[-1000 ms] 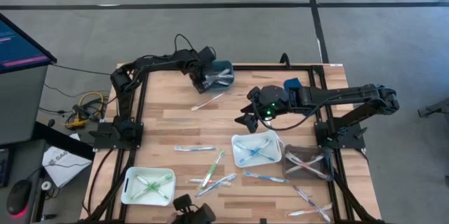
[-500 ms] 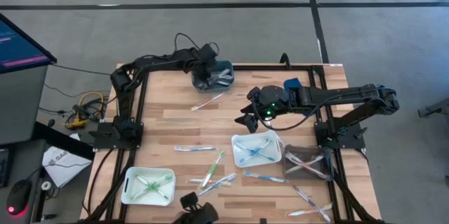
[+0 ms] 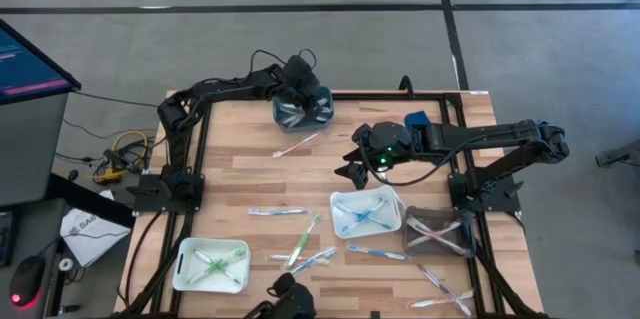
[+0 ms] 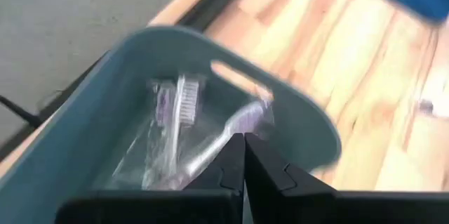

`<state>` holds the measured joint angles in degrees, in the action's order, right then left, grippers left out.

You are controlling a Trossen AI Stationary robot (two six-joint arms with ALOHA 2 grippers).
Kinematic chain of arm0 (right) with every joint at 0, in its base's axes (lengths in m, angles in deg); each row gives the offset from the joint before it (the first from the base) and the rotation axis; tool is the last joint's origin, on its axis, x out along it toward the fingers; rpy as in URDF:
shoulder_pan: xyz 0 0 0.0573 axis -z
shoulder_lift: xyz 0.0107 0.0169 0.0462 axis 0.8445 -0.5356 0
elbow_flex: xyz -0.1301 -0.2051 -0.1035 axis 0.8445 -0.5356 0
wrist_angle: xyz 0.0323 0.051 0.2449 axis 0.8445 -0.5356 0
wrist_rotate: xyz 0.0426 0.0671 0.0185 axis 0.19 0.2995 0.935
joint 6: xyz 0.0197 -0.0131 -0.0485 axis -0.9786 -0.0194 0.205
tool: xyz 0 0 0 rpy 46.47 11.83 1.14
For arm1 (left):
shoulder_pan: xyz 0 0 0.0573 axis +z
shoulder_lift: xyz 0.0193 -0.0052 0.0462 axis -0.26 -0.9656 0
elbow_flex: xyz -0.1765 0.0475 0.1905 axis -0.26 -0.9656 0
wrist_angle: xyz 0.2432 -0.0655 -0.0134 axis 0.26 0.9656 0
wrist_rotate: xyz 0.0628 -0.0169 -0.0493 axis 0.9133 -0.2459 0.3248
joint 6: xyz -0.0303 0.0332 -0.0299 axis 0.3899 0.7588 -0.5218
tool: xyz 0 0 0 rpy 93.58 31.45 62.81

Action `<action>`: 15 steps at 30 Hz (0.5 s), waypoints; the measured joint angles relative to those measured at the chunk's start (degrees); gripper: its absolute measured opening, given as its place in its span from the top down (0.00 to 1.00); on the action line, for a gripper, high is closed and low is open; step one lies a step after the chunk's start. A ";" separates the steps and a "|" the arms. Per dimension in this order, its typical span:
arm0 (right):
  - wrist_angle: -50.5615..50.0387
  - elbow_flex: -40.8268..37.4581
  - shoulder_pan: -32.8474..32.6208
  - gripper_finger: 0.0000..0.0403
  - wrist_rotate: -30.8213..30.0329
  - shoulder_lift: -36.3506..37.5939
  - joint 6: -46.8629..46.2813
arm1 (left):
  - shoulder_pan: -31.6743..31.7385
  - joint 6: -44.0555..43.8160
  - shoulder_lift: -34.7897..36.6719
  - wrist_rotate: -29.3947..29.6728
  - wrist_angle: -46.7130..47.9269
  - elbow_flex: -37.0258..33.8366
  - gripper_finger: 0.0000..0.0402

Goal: Pick & Place Toothbrushes
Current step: Put the violet toothbrush into the blue bin

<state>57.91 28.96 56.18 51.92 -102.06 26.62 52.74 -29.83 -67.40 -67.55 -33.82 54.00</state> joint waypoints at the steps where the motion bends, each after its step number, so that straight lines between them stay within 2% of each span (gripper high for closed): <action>1: 0.00 0.01 0.02 0.29 0.00 0.00 0.14 | 0.20 -2.03 -0.42 -0.43 -0.72 0.03 1.00; 7: 0.00 0.01 0.44 0.29 0.13 0.00 0.18 | 1.17 -13.30 -3.49 -1.35 -0.93 -0.04 1.00; 15: -0.02 0.00 0.42 0.29 0.49 0.00 0.18 | 1.07 -15.02 -4.23 -1.20 -1.15 -0.05 1.00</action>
<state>57.89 28.96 56.60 52.41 -102.06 26.80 53.81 -44.86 -71.63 -68.76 -34.97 53.94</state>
